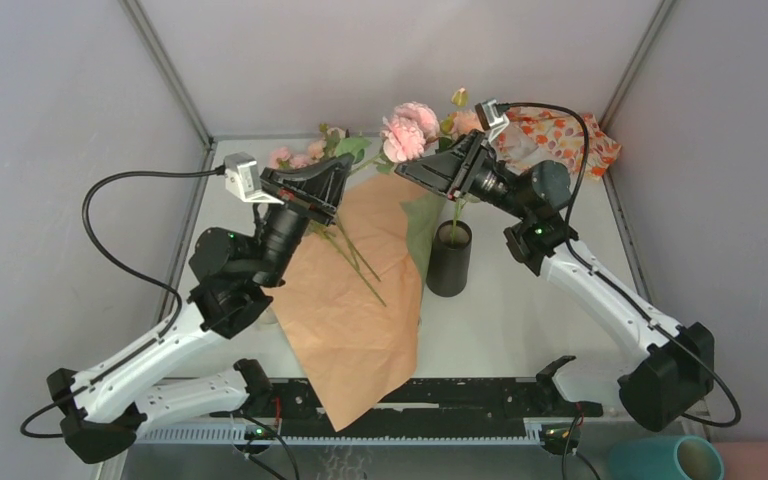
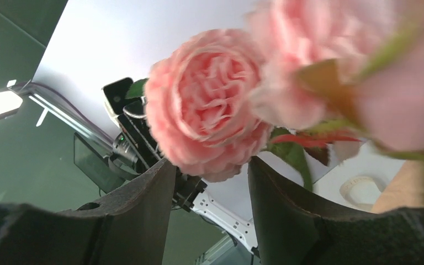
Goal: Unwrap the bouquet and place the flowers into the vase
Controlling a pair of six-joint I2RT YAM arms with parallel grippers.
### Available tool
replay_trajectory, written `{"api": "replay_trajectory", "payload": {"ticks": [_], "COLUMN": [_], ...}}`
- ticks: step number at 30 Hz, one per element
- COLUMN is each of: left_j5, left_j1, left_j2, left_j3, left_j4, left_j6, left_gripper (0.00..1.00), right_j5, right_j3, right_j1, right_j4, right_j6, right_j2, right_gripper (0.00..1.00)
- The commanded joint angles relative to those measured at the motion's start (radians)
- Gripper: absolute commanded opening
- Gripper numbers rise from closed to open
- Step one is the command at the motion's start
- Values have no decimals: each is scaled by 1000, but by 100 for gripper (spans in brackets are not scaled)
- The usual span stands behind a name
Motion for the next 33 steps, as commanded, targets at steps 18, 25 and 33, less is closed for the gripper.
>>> {"api": "replay_trajectory", "payload": {"ticks": [18, 25, 33], "left_j5": [196, 318, 370], "left_j1": [-2, -2, -2], "left_j2": [-56, -60, -48], "left_j3": [-60, -59, -31], "left_j4": [-61, -97, -117], "left_j6": [-115, -103, -81], "left_gripper": [2, 2, 2], "right_j5": [7, -30, -100], "right_j3": [35, 53, 97], "right_j1": [-17, -15, 17], "right_j4": [177, 204, 193], "right_j6": [84, 125, 143], "right_j2": [92, 147, 224], "right_gripper": [67, 68, 67]}}
